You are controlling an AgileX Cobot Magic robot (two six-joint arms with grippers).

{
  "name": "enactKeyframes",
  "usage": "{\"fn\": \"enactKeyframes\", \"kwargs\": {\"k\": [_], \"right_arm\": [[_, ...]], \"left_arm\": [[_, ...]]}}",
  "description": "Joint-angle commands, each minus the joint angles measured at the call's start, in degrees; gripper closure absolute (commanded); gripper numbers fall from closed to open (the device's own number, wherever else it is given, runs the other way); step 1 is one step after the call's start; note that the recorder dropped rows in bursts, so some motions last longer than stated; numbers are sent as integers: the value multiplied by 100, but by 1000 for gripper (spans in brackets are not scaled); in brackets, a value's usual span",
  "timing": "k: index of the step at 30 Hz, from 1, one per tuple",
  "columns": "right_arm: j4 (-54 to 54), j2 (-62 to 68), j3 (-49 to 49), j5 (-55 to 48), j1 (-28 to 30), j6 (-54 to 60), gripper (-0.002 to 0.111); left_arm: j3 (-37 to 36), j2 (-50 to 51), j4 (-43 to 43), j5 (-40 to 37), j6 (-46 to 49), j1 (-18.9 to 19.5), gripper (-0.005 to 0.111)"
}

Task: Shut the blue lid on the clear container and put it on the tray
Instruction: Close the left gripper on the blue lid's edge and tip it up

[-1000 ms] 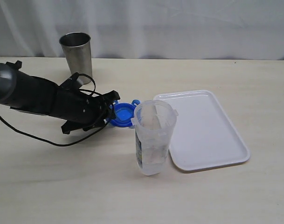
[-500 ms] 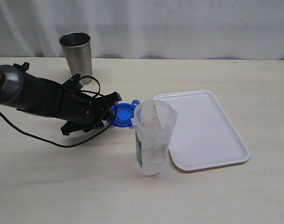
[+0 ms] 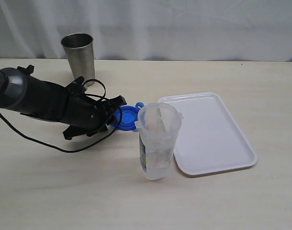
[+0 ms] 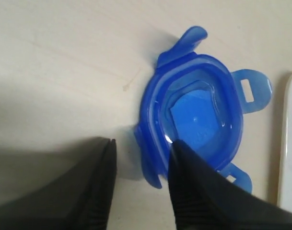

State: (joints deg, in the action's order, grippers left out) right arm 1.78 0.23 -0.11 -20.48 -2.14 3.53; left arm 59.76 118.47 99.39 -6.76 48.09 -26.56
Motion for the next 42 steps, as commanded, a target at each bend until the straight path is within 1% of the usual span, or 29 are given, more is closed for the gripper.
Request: {"fn": "enactKeyframes", "kwargs": {"k": [1,4,8,16,24,35,40,42], "right_arm": [[15,-23,11,14,22,10,104],[15,-23,11,14,22,10,104],[15,-23,11,14,22,10,104],[15,-23,11,14,22,10,104],[15,-23,11,14,22,10,104],[15,-23,11,14,22,10,104],[15,-23,11,14,22,10,104],[15,-23,11,14,22,10,104]], "left_arm": [[44,-1,56,88,-55,-13,84],[44,-1,56,88,-55,-13,98],[44,-1,56,88,-55,-13,107],[44,-29,56,76,45,-13,107],[44,-173,56,-28,366,-13,107],[32,-703,-461,-52,352,0,107],[-183,-855,-516,153,385,0,107],[-264,-870,-675,99,405,68,107]]}}
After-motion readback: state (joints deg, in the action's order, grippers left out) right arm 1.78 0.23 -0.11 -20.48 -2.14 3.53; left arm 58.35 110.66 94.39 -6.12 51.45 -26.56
